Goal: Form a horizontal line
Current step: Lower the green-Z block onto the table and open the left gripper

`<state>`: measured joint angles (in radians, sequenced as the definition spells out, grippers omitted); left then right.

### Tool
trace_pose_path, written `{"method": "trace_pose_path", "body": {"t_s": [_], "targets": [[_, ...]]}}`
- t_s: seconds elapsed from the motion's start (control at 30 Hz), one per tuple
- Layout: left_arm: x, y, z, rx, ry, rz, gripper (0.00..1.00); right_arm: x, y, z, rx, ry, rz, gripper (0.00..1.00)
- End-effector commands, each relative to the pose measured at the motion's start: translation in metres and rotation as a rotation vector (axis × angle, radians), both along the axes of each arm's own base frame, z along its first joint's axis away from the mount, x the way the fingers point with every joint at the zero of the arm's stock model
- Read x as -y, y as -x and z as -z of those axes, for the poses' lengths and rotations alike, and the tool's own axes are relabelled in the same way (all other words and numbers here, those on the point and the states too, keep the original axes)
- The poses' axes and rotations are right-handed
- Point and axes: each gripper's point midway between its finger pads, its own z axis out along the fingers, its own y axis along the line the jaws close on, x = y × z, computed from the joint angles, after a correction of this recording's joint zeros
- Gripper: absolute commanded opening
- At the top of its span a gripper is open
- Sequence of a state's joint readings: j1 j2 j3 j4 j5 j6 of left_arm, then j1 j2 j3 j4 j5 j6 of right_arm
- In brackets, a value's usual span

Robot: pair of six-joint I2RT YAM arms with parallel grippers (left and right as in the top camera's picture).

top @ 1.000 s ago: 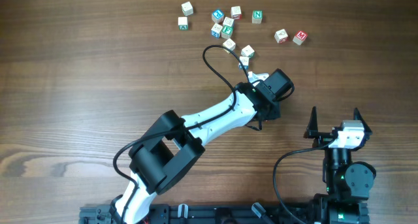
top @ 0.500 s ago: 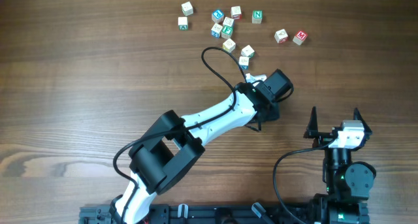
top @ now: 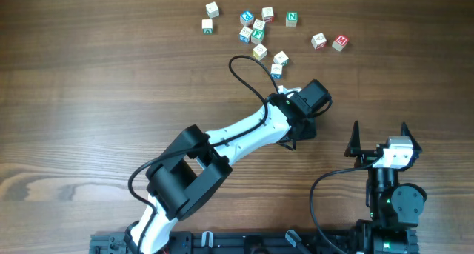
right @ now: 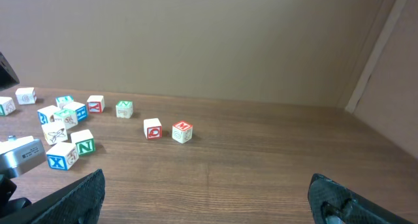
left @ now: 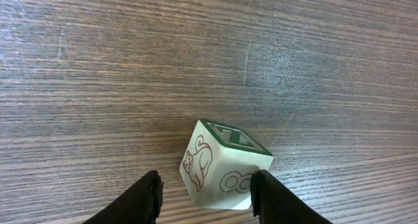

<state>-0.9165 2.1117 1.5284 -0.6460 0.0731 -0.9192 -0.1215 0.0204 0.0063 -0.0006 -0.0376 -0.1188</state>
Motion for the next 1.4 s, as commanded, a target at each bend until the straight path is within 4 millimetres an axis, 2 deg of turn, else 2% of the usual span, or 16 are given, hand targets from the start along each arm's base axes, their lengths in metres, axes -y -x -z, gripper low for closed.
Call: {"method": "trace_pose_path", "body": {"t_s": [0.0, 0.13, 0.53, 0.9, 1.13, 1.23, 1.3, 1.37], "targets": [[-0.001, 0.005, 0.01, -0.026, -0.009, 0.007, 0.44, -0.001, 0.0, -0.001, 0.004, 0.012, -0.009, 1.0], [0.0, 0.005, 0.01, -0.017, -0.011, 0.031, 0.38, -0.001, 0.0, -0.001, 0.005, 0.012, -0.009, 1.0], [-0.006, -0.002, 0.009, 0.004, -0.021, 0.094, 0.37, -0.001, 0.0, -0.001, 0.005, 0.012, -0.009, 1.0], [0.007, 0.017, 0.004, -0.087, 0.066, 0.155, 0.34, -0.001, 0.0, -0.001, 0.005, 0.012, -0.009, 1.0], [0.008, 0.016, 0.004, -0.085, 0.072, 0.15, 0.36, -0.001, 0.0, -0.001, 0.004, 0.012, -0.009, 1.0], [0.004, 0.01, 0.003, -0.085, 0.072, 0.138, 0.32, -0.001, 0.0, -0.001, 0.005, 0.012, -0.009, 1.0], [-0.004, 0.002, -0.006, -0.077, 0.078, 0.115, 0.24, -0.001, 0.0, -0.001, 0.005, 0.012, -0.009, 1.0], [-0.009, -0.01, -0.025, -0.026, 0.091, 0.109, 0.24, -0.001, 0.0, -0.001, 0.005, 0.012, -0.009, 1.0]]}}
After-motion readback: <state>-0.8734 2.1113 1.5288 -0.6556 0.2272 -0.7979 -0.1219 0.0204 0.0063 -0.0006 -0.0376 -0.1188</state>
